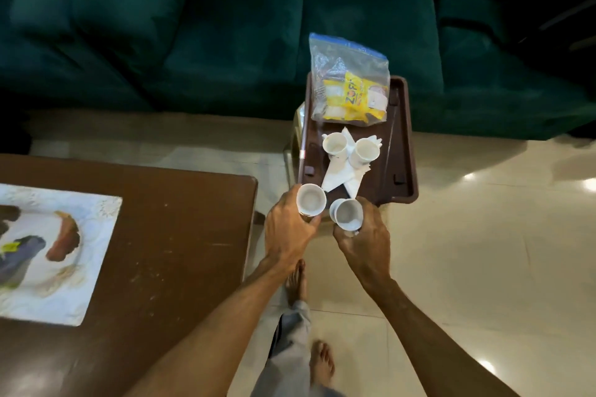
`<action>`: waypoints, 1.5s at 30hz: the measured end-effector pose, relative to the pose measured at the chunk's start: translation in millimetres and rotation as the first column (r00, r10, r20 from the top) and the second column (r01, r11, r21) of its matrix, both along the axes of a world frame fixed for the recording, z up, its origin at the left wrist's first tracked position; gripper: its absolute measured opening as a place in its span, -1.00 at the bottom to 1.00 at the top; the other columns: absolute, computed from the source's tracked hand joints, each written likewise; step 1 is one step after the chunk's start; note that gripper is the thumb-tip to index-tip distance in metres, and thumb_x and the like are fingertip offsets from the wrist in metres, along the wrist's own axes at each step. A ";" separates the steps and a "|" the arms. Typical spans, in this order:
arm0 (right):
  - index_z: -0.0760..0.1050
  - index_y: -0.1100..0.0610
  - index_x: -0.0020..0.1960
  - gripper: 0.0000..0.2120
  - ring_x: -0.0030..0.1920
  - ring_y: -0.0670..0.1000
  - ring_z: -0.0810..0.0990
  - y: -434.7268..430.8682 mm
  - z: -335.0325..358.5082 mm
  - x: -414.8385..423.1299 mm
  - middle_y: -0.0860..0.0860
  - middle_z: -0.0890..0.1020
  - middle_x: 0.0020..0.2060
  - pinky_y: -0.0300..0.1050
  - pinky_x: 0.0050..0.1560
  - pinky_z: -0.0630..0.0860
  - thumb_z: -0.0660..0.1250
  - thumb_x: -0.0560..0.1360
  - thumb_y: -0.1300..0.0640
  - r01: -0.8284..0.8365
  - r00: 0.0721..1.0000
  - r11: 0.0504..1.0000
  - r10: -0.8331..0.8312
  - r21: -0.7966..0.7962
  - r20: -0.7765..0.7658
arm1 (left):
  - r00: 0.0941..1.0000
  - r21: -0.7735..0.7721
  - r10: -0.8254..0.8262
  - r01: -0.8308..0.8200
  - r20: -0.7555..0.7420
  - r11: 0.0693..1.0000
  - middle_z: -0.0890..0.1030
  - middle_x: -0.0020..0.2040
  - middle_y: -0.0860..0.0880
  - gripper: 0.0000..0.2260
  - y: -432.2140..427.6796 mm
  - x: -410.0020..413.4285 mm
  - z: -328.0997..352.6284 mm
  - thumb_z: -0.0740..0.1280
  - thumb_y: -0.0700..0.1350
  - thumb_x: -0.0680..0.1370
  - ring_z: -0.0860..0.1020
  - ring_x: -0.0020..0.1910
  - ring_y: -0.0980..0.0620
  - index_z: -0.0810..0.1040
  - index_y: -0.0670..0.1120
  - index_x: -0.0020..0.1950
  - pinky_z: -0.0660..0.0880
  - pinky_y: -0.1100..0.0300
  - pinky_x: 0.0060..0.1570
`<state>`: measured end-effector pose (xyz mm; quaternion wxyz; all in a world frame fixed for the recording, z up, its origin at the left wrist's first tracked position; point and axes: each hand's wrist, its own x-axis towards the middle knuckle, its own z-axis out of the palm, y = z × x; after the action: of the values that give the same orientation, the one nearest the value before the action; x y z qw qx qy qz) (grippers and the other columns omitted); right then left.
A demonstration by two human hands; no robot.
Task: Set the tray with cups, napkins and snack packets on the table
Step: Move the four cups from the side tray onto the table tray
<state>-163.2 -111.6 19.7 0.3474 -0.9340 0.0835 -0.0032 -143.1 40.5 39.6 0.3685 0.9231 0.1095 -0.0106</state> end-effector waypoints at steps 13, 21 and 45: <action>0.47 0.19 0.35 -0.39 0.16 0.15 0.60 126.3 49.4 -122.8 0.11 0.60 0.20 0.03 0.09 0.59 0.57 0.36 0.07 -0.148 0.985 0.988 0.144 0.045 0.092 | 0.979 0.064 0.196 -0.200 0.058 0.978 0.65 0.24 0.02 -0.43 151.4 -164.2 61.0 0.57 0.10 0.40 0.61 0.20 0.02 0.52 -0.03 0.35 0.57 0.07 0.20; 0.45 0.16 0.39 -0.33 0.21 0.12 0.58 290.3 70.2 -190.4 0.08 0.59 0.24 -0.05 0.17 0.52 0.59 0.34 0.06 -0.246 0.966 0.968 0.241 0.042 0.089 | 0.945 0.056 0.322 -0.325 0.053 0.944 0.65 0.25 -0.02 -0.42 314.9 -251.8 75.5 0.59 0.11 0.38 0.61 0.24 0.01 0.53 -0.04 0.34 0.42 0.23 0.19; 0.42 0.09 0.34 -0.39 0.17 0.14 0.64 685.6 -4.6 -146.3 0.08 0.63 0.20 -0.02 0.15 0.55 0.57 0.39 0.00 -0.211 0.971 0.967 0.224 0.141 -0.085 | 0.929 0.113 0.360 -0.350 -0.084 0.930 0.70 0.11 -0.03 -0.47 698.5 -199.0 7.4 0.58 0.12 0.38 0.65 0.09 -0.07 0.57 -0.03 0.27 0.61 0.00 0.03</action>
<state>-309.5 574.0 15.0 0.4016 -0.9116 -0.0022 0.0873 -342.0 739.0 47.1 0.3134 0.9029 0.2938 0.0140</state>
